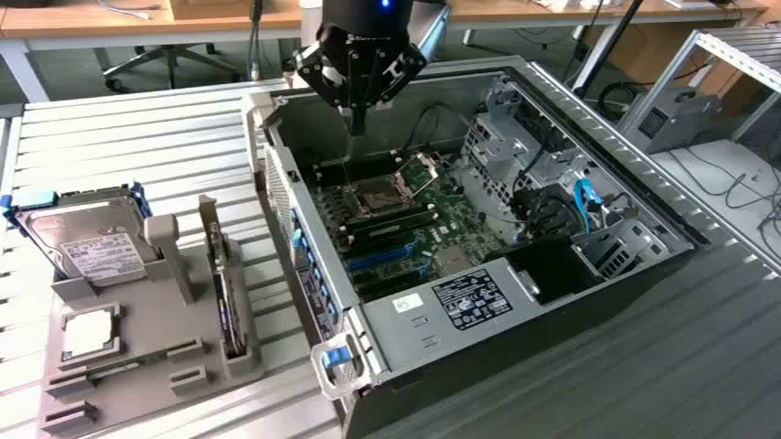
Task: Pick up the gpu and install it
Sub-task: 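Reach for the gpu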
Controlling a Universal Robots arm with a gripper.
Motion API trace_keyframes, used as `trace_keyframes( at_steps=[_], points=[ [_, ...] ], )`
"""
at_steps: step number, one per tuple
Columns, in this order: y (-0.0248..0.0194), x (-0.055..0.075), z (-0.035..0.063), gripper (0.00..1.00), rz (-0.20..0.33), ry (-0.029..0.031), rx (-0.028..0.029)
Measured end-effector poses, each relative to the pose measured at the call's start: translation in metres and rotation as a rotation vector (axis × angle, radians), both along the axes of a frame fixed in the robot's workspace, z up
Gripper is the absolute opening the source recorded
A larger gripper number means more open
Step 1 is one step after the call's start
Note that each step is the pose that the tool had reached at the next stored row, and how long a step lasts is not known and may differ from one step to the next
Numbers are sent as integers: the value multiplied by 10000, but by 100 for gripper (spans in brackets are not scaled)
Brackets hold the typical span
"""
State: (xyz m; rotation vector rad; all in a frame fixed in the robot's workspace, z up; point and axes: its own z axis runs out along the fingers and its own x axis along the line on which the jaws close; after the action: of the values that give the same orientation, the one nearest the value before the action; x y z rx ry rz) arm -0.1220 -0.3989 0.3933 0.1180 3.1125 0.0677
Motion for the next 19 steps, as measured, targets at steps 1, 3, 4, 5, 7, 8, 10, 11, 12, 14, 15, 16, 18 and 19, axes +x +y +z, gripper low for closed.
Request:
trace_keyframes(
  at_steps=[1, 3, 4, 5, 7, 8, 10, 11, 12, 14, 15, 16, 18, 19],
  points=[
    [0, -3, 0, 11, 0, 0, -1],
    [0, -39, 0, 11, 0, 0, 0],
    [0, -59, 0, 11, 0, 0, 0],
    [0, -62, 0, 11, 1, 0, 0],
    [0, -76, 0, 11, 0, 0, 0],
    [0, -82, 0, 11, 1, 0, 0],
    [0, -90, 0, 11, 1, 0, 0],
    [0, -94, 0, 11, 0, -1, 1],
    [0, -99, 0, 11, 0, 0, 0],
    [0, -112, 0, 11, 0, 0, 0],
    [0, -118, 0, 11, 0, 0, 0],
    [0, -126, 0, 11, 0, 0, 0],
    [0, -140, 0, 11, 0, 0, 0],
    [0, -148, 0, 11, 0, 0, 0]
  ],
)
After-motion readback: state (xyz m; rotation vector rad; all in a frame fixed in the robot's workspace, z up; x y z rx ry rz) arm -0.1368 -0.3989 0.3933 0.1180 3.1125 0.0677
